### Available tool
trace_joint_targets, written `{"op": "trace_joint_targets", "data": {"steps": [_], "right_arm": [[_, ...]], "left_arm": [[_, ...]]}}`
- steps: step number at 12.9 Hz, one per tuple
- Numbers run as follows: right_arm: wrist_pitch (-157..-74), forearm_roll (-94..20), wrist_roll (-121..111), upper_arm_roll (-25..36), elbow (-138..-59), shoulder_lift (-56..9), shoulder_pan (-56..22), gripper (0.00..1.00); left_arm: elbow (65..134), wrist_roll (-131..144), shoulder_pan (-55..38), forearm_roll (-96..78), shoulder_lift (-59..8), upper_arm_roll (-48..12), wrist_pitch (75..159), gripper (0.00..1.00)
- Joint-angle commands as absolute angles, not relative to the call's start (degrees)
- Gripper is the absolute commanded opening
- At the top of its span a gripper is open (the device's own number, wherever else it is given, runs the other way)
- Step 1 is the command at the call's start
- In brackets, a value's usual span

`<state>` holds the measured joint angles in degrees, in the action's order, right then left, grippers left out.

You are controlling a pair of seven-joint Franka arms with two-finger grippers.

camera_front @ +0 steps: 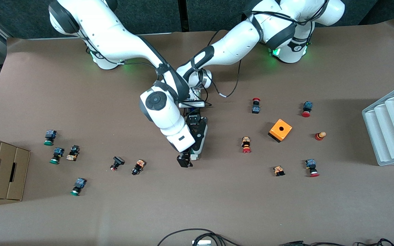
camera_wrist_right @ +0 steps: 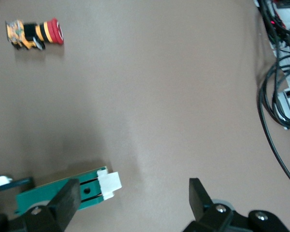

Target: Close load switch with both arms

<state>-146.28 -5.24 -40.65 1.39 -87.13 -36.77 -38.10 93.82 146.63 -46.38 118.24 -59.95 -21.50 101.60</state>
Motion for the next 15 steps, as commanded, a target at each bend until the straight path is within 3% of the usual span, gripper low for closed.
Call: {"op": "trace_joint_targets", "data": {"steps": [1, 7, 8, 9, 15], "right_arm": [[-142.5, -5.6, -38.8, 1.0, -88.1, -32.2, -36.3, 1.00], [-138.0, -5.5, -30.7, 1.1, -88.2, -24.3, -33.0, 1.00], [-137.6, -5.5, -29.2, 1.1, -88.3, -23.6, -31.9, 1.00], [-135.1, -5.5, -26.8, 1.1, -88.9, -22.5, -31.0, 1.00], [-117.7, -5.5, -12.9, 1.0, -89.0, -15.9, -25.9, 1.00]], "left_arm": [[92.4, 147.2, -47.1, 118.7, -61.1, -20.8, 101.0, 0.68], [92.4, 146.5, -47.0, 118.6, -60.8, -20.9, 101.0, 0.71], [92.3, 146.6, -47.0, 118.5, -60.7, -20.9, 101.0, 0.81], [91.9, 146.3, -47.0, 118.3, -60.6, -20.9, 101.1, 0.99], [89.4, 135.1, -47.0, 108.6, -58.5, -22.5, 101.9, 1.00]]}}
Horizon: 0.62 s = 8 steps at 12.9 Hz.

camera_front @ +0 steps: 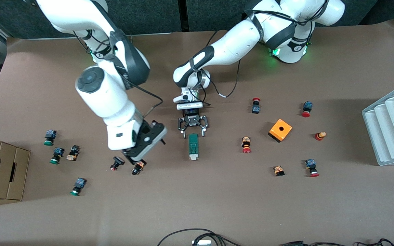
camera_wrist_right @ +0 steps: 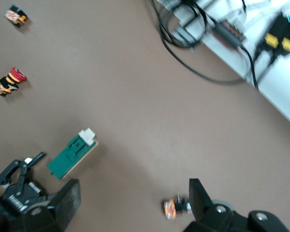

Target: Close load switch with both arms

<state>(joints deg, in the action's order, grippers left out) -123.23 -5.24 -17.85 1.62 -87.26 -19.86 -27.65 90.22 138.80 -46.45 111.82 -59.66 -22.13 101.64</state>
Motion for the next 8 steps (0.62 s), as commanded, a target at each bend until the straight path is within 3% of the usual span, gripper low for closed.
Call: {"op": "trace_joint_targets", "data": {"steps": [1, 8], "right_arm": [[-115.6, -5.6, -10.7, 0.9, -88.9, -15.1, -25.5, 1.00], [-102.7, -5.5, -0.9, 1.1, -88.5, -11.0, -22.7, 1.00]], "left_arm": [[89.0, 132.9, -46.8, 107.1, -57.9, -23.5, 101.9, 1.00], [86.7, 111.7, -46.7, 90.3, -52.9, -25.1, 102.9, 1.00]]}}
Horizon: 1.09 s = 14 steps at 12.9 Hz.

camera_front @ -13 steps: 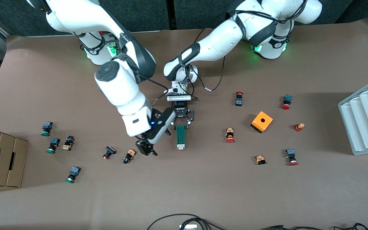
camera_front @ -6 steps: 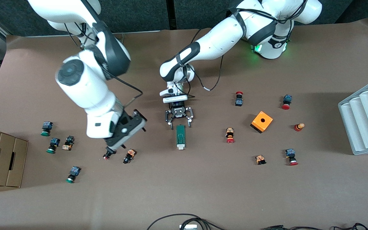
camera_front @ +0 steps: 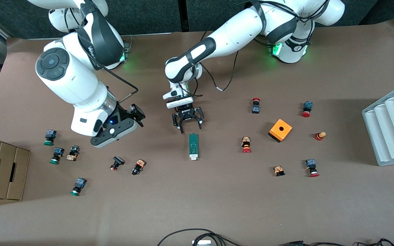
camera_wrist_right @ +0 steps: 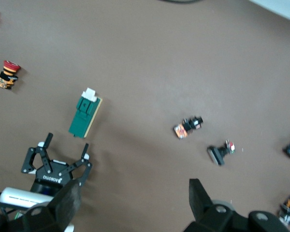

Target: Close load switch with both arms

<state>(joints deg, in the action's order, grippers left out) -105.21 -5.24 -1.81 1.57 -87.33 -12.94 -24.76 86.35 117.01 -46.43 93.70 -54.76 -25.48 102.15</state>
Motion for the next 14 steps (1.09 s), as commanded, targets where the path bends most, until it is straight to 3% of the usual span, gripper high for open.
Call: {"op": "trace_joint_targets", "data": {"steps": [1, 6, 14], "right_arm": [[-100.7, -5.5, -0.7, 1.2, -88.2, -10.9, -22.4, 1.00], [-95.6, -3.8, -1.0, 2.2, -88.2, -9.6, -15.2, 1.00], [-95.8, 0.8, -1.6, 3.5, -87.6, -9.2, -6.0, 1.00]], "left_arm": [[86.7, 108.9, -46.8, 88.3, -52.2, -25.0, 103.0, 1.00], [86.9, 87.4, -46.3, 75.2, -47.3, -26.6, 103.3, 1.00], [86.7, 46.0, -42.5, 52.8, -36.1, -26.5, 102.2, 1.00]]}}
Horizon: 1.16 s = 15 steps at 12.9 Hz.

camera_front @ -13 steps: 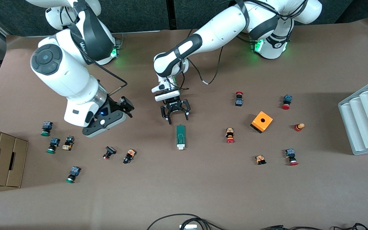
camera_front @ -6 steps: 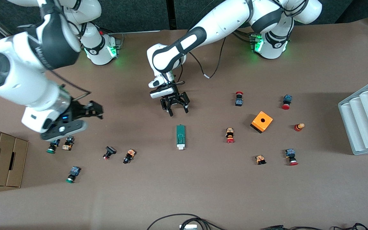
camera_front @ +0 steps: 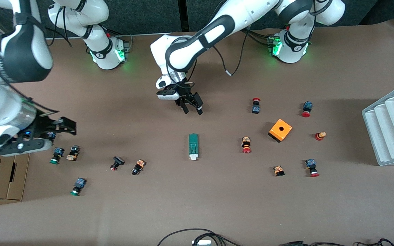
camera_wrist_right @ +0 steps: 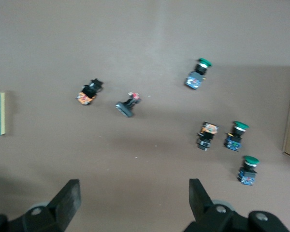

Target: Close load switch with both arms

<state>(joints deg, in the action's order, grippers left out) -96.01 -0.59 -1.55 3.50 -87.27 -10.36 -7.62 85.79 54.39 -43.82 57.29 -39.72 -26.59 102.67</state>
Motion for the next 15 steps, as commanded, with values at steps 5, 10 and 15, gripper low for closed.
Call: {"op": "trace_joint_targets", "data": {"steps": [5, 10, 15], "right_arm": [[-95.4, 0.7, -1.5, 5.5, -87.6, -8.0, -4.2, 1.00], [-95.4, 0.8, -1.4, 8.0, -87.6, -7.9, -4.2, 1.00], [-95.2, 1.8, -1.0, 7.9, -87.7, -7.9, -4.5, 1.00]], "left_arm": [[86.5, 24.3, -33.2, 38.7, -26.7, -26.5, 101.7, 1.00], [82.2, 10.8, -21.2, 24.9, -20.0, -26.5, 97.4, 1.00], [77.6, 8.4, -8.6, 13.9, -18.3, -26.4, 95.4, 1.00]]}}
